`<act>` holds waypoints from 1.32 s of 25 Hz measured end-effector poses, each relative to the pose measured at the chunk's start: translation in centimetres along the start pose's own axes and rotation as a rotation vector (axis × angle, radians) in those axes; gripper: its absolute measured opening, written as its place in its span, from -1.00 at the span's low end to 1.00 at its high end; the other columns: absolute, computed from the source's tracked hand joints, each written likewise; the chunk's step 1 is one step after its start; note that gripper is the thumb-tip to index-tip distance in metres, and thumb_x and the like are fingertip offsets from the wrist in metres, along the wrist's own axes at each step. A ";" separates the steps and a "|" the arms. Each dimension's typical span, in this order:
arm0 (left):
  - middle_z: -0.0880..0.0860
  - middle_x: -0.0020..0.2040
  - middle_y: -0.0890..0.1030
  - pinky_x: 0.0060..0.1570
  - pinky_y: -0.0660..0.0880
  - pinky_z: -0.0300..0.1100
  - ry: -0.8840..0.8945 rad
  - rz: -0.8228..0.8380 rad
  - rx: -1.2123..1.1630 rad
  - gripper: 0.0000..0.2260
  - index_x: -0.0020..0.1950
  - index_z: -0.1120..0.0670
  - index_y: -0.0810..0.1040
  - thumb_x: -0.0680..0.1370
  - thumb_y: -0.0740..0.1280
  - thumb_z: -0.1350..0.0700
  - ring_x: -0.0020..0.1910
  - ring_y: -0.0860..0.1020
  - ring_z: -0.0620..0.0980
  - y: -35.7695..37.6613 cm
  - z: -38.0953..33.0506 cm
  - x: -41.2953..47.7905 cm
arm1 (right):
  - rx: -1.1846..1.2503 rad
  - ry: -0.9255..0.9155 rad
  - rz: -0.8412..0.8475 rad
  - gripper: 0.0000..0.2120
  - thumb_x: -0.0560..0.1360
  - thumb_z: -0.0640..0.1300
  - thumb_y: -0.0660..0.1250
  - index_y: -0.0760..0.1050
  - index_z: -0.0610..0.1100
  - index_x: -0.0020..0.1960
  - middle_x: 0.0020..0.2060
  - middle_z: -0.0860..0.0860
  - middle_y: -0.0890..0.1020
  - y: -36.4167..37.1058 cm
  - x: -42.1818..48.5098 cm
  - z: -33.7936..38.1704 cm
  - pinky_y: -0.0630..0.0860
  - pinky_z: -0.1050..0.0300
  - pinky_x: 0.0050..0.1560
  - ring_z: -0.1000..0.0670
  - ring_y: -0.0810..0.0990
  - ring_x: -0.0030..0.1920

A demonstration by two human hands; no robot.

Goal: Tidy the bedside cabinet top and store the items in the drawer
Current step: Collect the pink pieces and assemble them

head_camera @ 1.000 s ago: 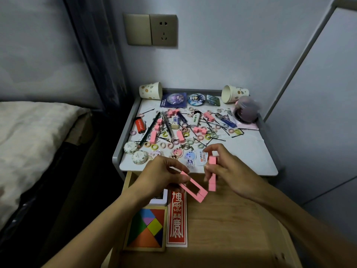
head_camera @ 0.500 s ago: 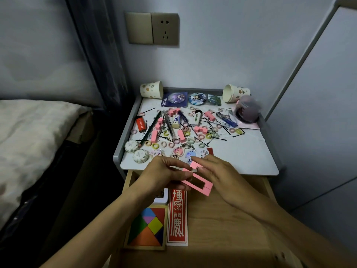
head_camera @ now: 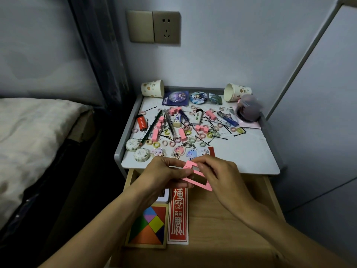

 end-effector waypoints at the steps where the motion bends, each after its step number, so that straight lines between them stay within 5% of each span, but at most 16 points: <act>1: 0.25 -0.15 0.70 -0.40 0.59 -0.29 -0.002 0.001 -0.010 -0.90 -0.05 0.28 0.67 0.46 0.43 0.32 -0.31 0.69 0.09 0.0 0.0 0.0 | 0.021 0.006 -0.010 -0.83 0.59 -0.16 0.28 0.62 0.00 0.10 -0.13 0.21 0.63 -0.1 0.0 -0.1 0.44 0.47 -0.15 0.27 0.58 -0.06; 18: 0.27 -0.09 0.70 -0.35 0.61 -0.26 0.019 0.020 -0.030 -0.73 0.04 0.29 0.65 0.39 0.44 0.18 -0.19 0.70 0.19 -0.1 0.1 -0.2 | 0.112 0.049 -0.004 -0.76 0.55 -0.13 0.35 0.62 0.00 0.19 -0.05 0.23 0.66 0.1 0.0 -1.3 0.54 0.42 -0.09 0.29 0.61 -0.01; 27: 0.24 -0.13 0.70 -0.37 0.61 -0.26 0.053 -0.016 0.004 -0.84 0.03 0.25 0.66 0.48 0.40 0.25 -0.23 0.70 0.17 -0.4 -0.1 -0.3 | 0.106 0.083 0.008 -0.74 0.54 -0.10 0.36 0.61 0.02 0.22 -0.08 0.25 0.64 0.3 0.1 -1.6 0.54 0.44 -0.15 0.32 0.61 -0.02; 33: 0.24 -0.15 0.70 -0.37 0.60 -0.27 0.071 -0.051 0.015 -0.86 0.01 0.28 0.66 0.50 0.40 0.25 -0.26 0.70 0.17 -0.9 -0.5 -0.3 | 0.060 0.075 0.033 -0.63 0.51 0.00 0.39 0.53 0.06 0.32 0.10 0.21 0.61 0.3 -0.1 -0.8 0.51 0.48 -0.04 0.38 0.55 0.02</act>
Point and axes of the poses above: each hand's wrist, its own x-axis towards the middle knuckle, its own y-axis out of the palm, z = x × y, the point moved 8 cm from there along x, towards the middle knuckle
